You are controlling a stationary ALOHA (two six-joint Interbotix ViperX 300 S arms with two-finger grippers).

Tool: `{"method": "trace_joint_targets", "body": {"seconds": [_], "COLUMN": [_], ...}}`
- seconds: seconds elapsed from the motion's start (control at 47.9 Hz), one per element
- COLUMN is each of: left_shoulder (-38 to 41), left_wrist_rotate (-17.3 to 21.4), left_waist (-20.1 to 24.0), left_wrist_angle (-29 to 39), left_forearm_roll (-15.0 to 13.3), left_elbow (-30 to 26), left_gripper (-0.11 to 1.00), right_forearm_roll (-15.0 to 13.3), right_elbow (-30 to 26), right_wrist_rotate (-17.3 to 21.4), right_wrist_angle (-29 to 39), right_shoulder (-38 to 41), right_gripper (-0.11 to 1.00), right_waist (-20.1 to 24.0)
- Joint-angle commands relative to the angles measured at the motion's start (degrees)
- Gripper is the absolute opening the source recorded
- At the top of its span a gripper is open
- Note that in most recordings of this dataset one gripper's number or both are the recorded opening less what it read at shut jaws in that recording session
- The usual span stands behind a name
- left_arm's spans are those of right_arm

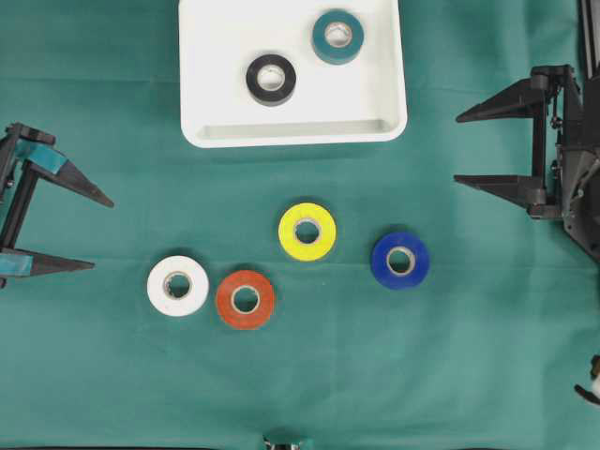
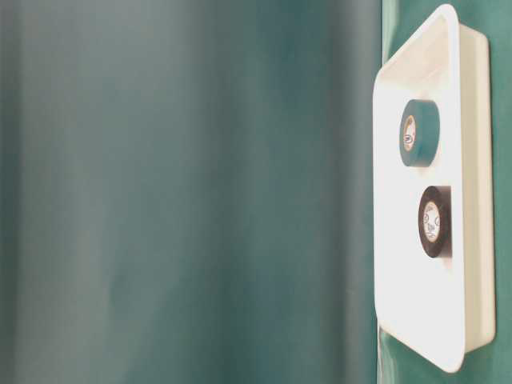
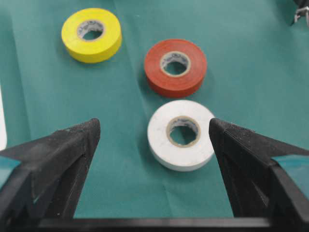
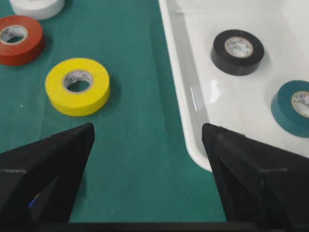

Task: Pick up the tape from a random location and place it into the white case.
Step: 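Move the left gripper rightward toward the orange-red tape roll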

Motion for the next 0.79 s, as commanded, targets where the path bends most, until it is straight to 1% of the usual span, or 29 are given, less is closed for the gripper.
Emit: {"method": "trace_joint_targets", "body": {"seconds": [0.0, 0.188, 0.313, 0.439, 0.585, 0.773], "left_shoulder": [0.26, 1.23, 3.78, 7.91, 14.06, 22.76], "left_wrist_rotate": [-0.18, -0.26, -0.44, -0.44, -0.44, -0.35], "left_waist": [-0.09, -0.18, -0.18, -0.26, -0.53, -0.62], "left_wrist_angle": [-0.53, -1.05, -3.87, -7.29, -9.32, -9.40], "left_forearm_roll": [-0.09, -0.09, -0.09, -0.09, -0.09, -0.09], "left_elbow": [-0.70, -0.97, -1.85, -3.52, -7.03, -13.36], "left_gripper": [0.96, 0.96, 0.96, 0.96, 0.96, 0.96], "right_forearm_roll": [0.00, 0.00, 0.00, -0.09, -0.09, -0.18], "right_elbow": [-1.49, -1.49, -1.49, -1.49, -1.49, -1.49], "right_wrist_rotate": [-0.09, -0.09, -0.09, -0.09, -0.09, -0.18], "right_wrist_angle": [-0.09, 0.00, 0.00, 0.00, 0.00, 0.00], "right_shoulder": [0.18, 0.18, 0.18, 0.18, 0.18, 0.18], "right_gripper": [0.90, 0.90, 0.90, 0.90, 0.90, 0.90], "right_waist": [-0.18, -0.18, -0.18, -0.18, -0.18, -0.18]}}
